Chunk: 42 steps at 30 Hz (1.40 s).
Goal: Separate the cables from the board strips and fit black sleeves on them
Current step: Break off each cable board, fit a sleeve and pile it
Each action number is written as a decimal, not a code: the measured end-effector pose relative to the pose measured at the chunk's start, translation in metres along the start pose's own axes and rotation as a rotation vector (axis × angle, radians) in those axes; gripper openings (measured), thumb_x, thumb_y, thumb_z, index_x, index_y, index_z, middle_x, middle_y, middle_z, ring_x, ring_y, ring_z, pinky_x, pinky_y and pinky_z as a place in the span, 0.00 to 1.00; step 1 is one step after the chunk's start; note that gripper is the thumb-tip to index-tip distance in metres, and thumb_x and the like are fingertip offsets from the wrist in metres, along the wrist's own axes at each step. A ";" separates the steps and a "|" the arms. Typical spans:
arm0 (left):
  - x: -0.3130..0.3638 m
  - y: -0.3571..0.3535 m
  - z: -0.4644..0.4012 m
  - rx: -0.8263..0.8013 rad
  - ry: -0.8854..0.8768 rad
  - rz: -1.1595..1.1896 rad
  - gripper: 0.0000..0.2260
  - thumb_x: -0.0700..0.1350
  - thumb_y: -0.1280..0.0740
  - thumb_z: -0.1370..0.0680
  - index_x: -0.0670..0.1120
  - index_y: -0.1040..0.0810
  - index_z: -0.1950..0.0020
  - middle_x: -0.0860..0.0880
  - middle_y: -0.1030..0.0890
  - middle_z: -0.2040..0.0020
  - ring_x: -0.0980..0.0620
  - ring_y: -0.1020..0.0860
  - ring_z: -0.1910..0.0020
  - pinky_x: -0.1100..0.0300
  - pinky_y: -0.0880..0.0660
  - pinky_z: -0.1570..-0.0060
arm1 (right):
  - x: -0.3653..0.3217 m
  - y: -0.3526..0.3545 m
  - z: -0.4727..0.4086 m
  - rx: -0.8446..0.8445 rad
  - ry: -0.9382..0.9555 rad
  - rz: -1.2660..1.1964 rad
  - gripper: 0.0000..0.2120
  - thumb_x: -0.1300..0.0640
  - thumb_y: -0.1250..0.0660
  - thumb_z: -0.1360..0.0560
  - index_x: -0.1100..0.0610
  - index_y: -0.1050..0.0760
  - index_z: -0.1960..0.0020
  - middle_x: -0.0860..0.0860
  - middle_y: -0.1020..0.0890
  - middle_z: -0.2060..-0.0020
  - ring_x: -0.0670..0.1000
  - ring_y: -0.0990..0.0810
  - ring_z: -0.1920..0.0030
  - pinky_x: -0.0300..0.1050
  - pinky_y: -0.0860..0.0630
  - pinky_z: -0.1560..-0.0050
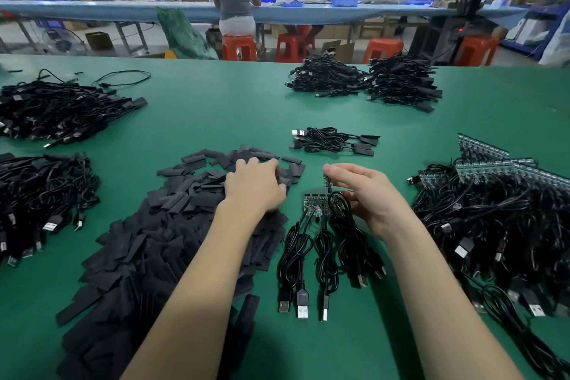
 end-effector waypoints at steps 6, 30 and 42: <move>0.003 0.008 0.001 0.095 -0.035 0.055 0.21 0.63 0.36 0.22 0.57 0.26 0.32 0.48 0.26 0.32 0.44 0.30 0.31 0.39 0.36 0.33 | -0.003 -0.001 0.000 0.022 0.032 0.004 0.03 0.47 0.20 0.32 0.43 0.13 0.60 0.43 0.14 0.63 0.47 0.26 0.65 0.42 0.26 0.60; 0.000 0.011 0.000 0.229 -0.129 0.255 0.07 0.43 0.31 0.21 0.47 0.13 0.48 0.46 0.14 0.52 0.47 0.18 0.55 0.55 0.21 0.51 | -0.010 0.001 0.004 0.015 0.040 -0.021 0.05 0.52 0.22 0.28 0.50 0.16 0.53 0.44 0.14 0.61 0.43 0.20 0.69 0.34 0.24 0.69; 0.025 0.011 0.002 0.327 -0.123 1.038 0.05 0.45 0.34 0.18 0.48 0.19 0.51 0.54 0.17 0.70 0.59 0.21 0.74 0.64 0.24 0.70 | -0.012 -0.003 0.008 -0.068 0.010 -0.250 0.03 0.60 0.30 0.21 0.57 0.23 0.49 0.55 0.16 0.52 0.58 0.13 0.57 0.44 0.19 0.66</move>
Point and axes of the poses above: each hand's wrist, its own z-axis away from the middle knuckle, its own y-axis out of the back of the hand, x = y × z, the point moved 1 cm from there along -z, towards the middle knuckle
